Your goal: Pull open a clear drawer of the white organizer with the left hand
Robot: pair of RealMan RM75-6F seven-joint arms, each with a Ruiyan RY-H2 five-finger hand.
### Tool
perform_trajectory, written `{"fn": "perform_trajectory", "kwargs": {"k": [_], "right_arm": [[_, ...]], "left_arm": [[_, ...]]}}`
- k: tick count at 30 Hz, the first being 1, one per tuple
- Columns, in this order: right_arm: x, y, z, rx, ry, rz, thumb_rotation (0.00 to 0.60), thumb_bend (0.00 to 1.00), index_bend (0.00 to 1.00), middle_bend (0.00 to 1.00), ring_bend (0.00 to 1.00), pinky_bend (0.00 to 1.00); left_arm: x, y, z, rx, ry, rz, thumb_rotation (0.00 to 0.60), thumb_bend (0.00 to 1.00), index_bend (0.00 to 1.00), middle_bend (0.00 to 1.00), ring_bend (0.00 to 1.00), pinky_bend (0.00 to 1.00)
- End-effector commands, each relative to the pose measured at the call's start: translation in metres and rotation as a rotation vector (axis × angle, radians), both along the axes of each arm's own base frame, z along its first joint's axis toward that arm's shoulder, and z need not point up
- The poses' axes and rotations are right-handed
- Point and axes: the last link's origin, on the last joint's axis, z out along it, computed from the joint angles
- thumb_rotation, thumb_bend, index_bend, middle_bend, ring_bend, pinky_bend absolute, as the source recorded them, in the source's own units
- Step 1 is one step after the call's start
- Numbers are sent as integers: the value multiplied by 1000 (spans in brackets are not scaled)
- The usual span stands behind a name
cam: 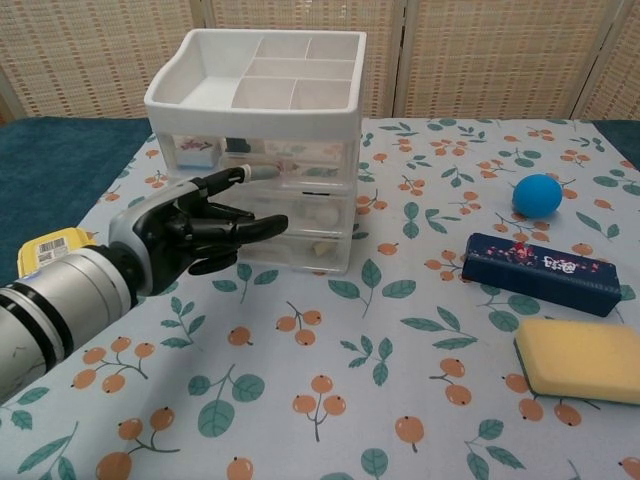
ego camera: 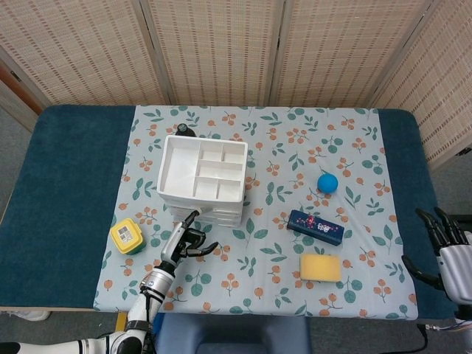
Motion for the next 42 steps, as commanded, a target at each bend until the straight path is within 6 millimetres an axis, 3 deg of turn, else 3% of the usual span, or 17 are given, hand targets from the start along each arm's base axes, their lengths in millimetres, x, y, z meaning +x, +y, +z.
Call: {"fn": "perform_trajectory", "kwargs": {"k": [1, 24, 42], "right_arm": [[-1, 0, 0, 1, -3, -5, 600, 289, 0, 132, 14, 73], [-15, 2, -15, 62, -32, -59, 600, 289, 0, 132, 14, 73], [-19, 2, -17, 66, -40, -71, 600, 289, 0, 132, 14, 73]], "left_arm": [[3, -1, -1, -7, -20, 2, 600, 208, 183, 942, 1000, 1000], [13, 4, -8, -35, -97, 61, 600, 208, 185, 942, 1000, 1000], [13, 14, -8, -49, -121, 85, 600, 208, 275, 941, 1000, 1000]]}}
